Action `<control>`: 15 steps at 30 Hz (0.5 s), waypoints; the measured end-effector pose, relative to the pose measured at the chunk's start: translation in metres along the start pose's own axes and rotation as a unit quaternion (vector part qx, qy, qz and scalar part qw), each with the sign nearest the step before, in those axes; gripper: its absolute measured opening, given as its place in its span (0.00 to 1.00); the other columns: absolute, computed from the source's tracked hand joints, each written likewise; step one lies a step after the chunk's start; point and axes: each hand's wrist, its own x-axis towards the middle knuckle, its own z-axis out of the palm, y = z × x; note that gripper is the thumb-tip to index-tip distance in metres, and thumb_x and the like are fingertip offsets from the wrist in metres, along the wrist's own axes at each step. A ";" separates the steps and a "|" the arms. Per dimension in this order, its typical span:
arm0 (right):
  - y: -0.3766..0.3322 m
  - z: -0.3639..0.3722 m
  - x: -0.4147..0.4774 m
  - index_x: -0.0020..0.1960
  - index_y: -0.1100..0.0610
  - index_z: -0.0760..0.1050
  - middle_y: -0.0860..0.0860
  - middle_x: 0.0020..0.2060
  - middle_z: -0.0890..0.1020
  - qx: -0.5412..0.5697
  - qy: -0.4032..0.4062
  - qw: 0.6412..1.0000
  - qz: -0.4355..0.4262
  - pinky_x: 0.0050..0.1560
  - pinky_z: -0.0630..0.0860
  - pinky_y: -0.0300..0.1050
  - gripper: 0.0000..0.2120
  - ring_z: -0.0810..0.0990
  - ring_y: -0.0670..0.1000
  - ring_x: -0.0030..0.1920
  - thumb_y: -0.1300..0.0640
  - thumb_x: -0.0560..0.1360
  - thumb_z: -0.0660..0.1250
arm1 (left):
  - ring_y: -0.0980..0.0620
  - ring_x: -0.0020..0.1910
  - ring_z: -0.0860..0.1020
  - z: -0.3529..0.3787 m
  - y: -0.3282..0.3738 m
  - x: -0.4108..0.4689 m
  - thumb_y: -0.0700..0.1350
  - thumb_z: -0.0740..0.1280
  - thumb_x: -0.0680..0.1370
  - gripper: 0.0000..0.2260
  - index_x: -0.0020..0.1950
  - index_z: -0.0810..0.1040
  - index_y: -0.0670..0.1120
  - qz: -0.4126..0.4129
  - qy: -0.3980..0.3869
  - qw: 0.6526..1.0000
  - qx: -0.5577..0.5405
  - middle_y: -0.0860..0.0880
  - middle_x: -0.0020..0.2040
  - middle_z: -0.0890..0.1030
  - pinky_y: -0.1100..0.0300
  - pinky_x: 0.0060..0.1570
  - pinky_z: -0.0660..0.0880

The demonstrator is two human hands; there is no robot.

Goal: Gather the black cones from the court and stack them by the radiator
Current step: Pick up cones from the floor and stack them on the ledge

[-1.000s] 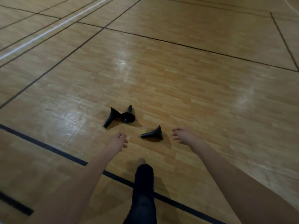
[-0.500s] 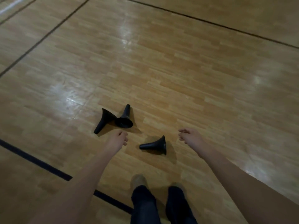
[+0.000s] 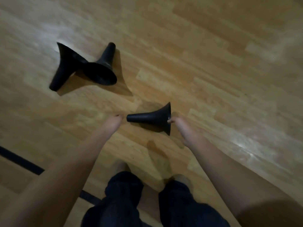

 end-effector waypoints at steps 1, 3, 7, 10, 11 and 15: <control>0.008 0.002 0.022 0.64 0.56 0.68 0.53 0.59 0.70 0.051 -0.003 0.999 0.015 0.50 0.63 0.46 0.15 0.67 0.50 0.51 0.60 0.78 0.62 | 0.43 0.57 0.73 0.014 -0.002 0.021 0.47 0.54 0.83 0.18 0.71 0.68 0.44 -0.003 -0.012 1.000 -0.006 0.44 0.58 0.75 0.56 0.54 0.66; 0.018 0.005 0.055 0.62 0.56 0.69 0.52 0.58 0.71 0.116 -0.011 0.993 0.018 0.47 0.64 0.44 0.14 0.69 0.50 0.55 0.62 0.77 0.62 | 0.42 0.62 0.71 0.035 -0.007 0.054 0.44 0.54 0.83 0.18 0.73 0.65 0.42 -0.018 -0.023 0.999 -0.015 0.43 0.63 0.72 0.55 0.58 0.67; 0.030 0.010 0.097 0.75 0.51 0.63 0.52 0.71 0.67 0.140 -0.009 0.990 -0.018 0.60 0.63 0.49 0.25 0.65 0.56 0.70 0.60 0.79 0.59 | 0.39 0.66 0.69 0.065 -0.013 0.106 0.36 0.54 0.81 0.19 0.73 0.63 0.39 -0.038 0.017 0.999 0.006 0.39 0.68 0.69 0.52 0.67 0.66; 0.034 0.011 0.108 0.75 0.50 0.62 0.51 0.74 0.64 0.164 -0.001 0.986 -0.028 0.72 0.59 0.52 0.23 0.63 0.55 0.73 0.57 0.81 0.58 | 0.40 0.66 0.68 0.078 -0.014 0.121 0.36 0.55 0.81 0.22 0.76 0.59 0.41 -0.071 0.034 0.996 -0.031 0.41 0.70 0.67 0.53 0.65 0.66; 0.034 0.011 0.108 0.75 0.50 0.62 0.51 0.74 0.64 0.166 -0.002 0.986 -0.031 0.74 0.58 0.54 0.23 0.62 0.55 0.73 0.56 0.81 0.58 | 0.41 0.67 0.68 0.080 -0.015 0.123 0.36 0.55 0.81 0.23 0.76 0.58 0.41 -0.076 0.028 0.996 -0.042 0.42 0.70 0.67 0.54 0.65 0.66; 0.026 0.010 0.082 0.77 0.52 0.57 0.49 0.75 0.61 0.135 0.002 0.990 -0.049 0.73 0.54 0.50 0.24 0.59 0.53 0.75 0.50 0.82 0.55 | 0.45 0.60 0.71 0.075 -0.012 0.100 0.41 0.59 0.80 0.20 0.72 0.64 0.41 -0.091 -0.004 0.992 -0.088 0.42 0.65 0.71 0.54 0.57 0.69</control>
